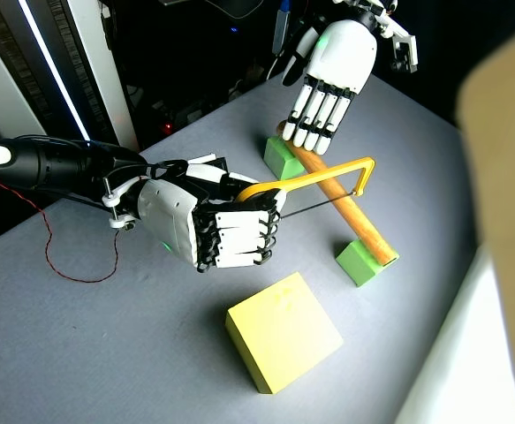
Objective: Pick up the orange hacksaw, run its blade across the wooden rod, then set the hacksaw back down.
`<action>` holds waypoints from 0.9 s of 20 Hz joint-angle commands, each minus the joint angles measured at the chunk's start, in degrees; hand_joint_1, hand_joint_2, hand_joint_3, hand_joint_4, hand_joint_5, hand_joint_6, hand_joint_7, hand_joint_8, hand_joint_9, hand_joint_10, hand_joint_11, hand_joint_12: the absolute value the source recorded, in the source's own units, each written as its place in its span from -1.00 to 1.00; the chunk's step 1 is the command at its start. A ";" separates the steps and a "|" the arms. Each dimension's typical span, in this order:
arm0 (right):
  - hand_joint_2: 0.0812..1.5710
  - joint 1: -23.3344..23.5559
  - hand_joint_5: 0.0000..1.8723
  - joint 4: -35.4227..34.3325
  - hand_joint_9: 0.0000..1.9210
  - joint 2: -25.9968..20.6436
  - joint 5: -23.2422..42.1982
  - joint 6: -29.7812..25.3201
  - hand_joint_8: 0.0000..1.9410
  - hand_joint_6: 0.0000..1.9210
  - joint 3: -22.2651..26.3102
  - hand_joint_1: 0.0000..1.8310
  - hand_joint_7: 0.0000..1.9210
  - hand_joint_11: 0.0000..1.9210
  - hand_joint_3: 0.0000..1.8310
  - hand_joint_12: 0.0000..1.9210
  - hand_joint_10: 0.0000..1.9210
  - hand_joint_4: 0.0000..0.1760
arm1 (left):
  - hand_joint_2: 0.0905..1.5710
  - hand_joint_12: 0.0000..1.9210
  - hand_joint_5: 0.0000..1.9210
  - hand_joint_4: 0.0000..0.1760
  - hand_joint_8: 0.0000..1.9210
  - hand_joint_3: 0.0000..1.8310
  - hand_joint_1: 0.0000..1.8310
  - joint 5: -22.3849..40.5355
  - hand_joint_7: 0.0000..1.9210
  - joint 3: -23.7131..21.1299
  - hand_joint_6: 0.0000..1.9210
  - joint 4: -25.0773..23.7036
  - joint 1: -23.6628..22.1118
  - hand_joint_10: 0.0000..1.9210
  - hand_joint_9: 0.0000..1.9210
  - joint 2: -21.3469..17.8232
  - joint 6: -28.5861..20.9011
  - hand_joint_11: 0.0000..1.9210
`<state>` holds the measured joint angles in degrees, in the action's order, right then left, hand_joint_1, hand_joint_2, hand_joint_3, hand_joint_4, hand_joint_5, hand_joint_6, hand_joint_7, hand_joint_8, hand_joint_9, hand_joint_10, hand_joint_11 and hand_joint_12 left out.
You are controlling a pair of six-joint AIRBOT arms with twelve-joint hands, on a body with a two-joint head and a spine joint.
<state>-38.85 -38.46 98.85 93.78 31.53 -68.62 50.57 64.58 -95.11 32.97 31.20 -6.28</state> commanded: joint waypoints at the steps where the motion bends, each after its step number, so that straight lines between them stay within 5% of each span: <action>1: 0.38 0.10 -0.06 5.60 0.02 0.18 4.85 -0.37 0.00 -0.05 -0.58 0.51 0.07 -0.17 -1.00 0.50 0.28 -1.00 | 0.62 -0.89 -0.89 -1.00 -1.00 -1.00 -0.98 -0.03 -0.92 0.39 -0.99 2.37 -0.53 -1.00 -0.95 -0.14 0.07 -1.00; 3: 0.42 -0.02 -0.08 6.35 -0.03 0.88 4.54 -0.58 0.17 0.06 -1.81 0.36 0.05 -0.19 -1.00 0.56 0.09 -1.00 | 0.61 -0.87 -0.87 -1.00 -1.00 -1.00 -1.00 -0.03 -0.91 0.40 -0.99 2.37 -0.53 -1.00 -0.94 -0.09 0.07 -1.00; 6: 0.43 -0.10 -0.09 6.34 0.00 2.24 4.05 -0.52 0.16 0.08 -3.07 0.36 0.06 -0.19 -1.00 0.58 0.05 -1.00 | 0.61 -0.85 -0.86 -1.00 -1.00 -1.00 -0.97 -0.03 -0.90 0.48 -1.00 2.37 -0.48 -1.00 -0.94 -0.08 0.07 -1.00; 7: 0.41 -0.11 -0.09 6.34 -0.03 2.69 3.71 -0.46 0.09 0.00 -3.37 0.48 0.04 -0.20 -1.00 0.59 0.31 -1.00 | 0.61 -0.86 -0.88 -1.00 -1.00 -1.00 -0.99 -0.03 -0.91 0.53 -1.00 2.36 -0.42 -1.00 -0.94 -0.08 0.07 -1.00; 9: 0.42 -0.08 -0.10 6.34 -0.06 3.96 3.20 -0.43 0.12 -0.01 -4.47 0.50 0.01 -0.20 -1.00 0.58 0.40 -1.00 | 0.61 -0.84 -0.88 -1.00 -1.00 -1.00 -0.99 -0.21 -0.91 0.57 -1.00 2.36 -0.31 -1.00 -0.94 -0.07 0.07 -1.00; 12: 0.40 0.21 -0.08 6.34 -0.02 5.90 2.65 -1.01 0.05 -0.02 -6.58 0.51 0.04 -0.19 -1.00 0.55 0.35 -1.00 | 0.60 -0.74 -0.85 -1.00 -1.00 -1.00 -0.96 -0.60 -0.89 0.59 -0.99 2.35 -0.24 -0.99 -0.90 -0.06 0.07 -1.00; 18: 0.41 1.75 -0.11 6.34 -0.04 10.10 0.89 -2.85 0.06 0.01 -11.94 0.50 0.04 -0.19 -1.00 0.54 0.36 -1.00 | 0.61 -0.83 -0.88 -1.00 -1.00 -1.00 -1.00 -0.62 -0.91 0.57 -1.00 2.35 -0.15 -1.00 -0.93 -0.01 0.07 -1.00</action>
<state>-37.60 -36.91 109.47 89.67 29.74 -81.08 50.26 64.64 -95.13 33.04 31.22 -6.26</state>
